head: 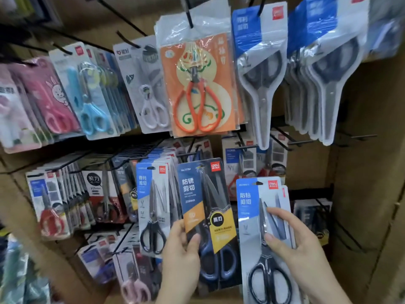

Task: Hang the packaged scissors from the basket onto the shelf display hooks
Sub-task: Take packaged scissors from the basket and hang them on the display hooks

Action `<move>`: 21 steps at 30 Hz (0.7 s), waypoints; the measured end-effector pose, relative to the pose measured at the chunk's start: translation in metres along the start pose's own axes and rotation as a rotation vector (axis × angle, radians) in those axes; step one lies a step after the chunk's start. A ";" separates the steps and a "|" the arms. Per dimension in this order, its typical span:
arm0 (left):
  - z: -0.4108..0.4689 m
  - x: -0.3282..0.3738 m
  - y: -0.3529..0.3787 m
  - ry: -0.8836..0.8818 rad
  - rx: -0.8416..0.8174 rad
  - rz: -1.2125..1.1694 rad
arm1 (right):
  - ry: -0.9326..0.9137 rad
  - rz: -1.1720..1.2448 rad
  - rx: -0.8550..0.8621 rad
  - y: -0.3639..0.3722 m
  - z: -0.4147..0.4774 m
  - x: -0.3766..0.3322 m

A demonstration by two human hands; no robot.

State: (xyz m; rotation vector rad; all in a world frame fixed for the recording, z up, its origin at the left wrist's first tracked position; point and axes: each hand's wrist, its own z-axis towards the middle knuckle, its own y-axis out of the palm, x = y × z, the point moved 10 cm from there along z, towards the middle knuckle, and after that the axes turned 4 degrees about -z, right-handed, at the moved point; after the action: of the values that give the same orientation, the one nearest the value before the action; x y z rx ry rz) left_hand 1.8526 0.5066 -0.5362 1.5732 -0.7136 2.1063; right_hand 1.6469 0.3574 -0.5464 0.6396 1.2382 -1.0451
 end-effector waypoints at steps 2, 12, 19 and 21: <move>0.004 -0.004 -0.003 -0.023 0.009 -0.002 | 0.022 0.025 -0.026 0.005 -0.001 0.002; 0.023 -0.011 -0.022 -0.055 0.036 0.025 | 0.046 0.218 -0.096 0.032 0.001 0.000; 0.068 -0.001 0.004 -0.035 0.022 0.127 | 0.193 0.362 -0.078 0.038 0.007 0.018; 0.078 -0.004 0.012 -0.041 0.050 0.182 | 0.218 0.403 -0.037 0.035 0.007 0.024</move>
State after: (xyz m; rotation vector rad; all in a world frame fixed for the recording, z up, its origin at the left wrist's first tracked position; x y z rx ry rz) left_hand 1.9049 0.4487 -0.5235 1.6373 -0.8538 2.2426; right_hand 1.6809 0.3590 -0.5722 0.9479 1.2452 -0.6279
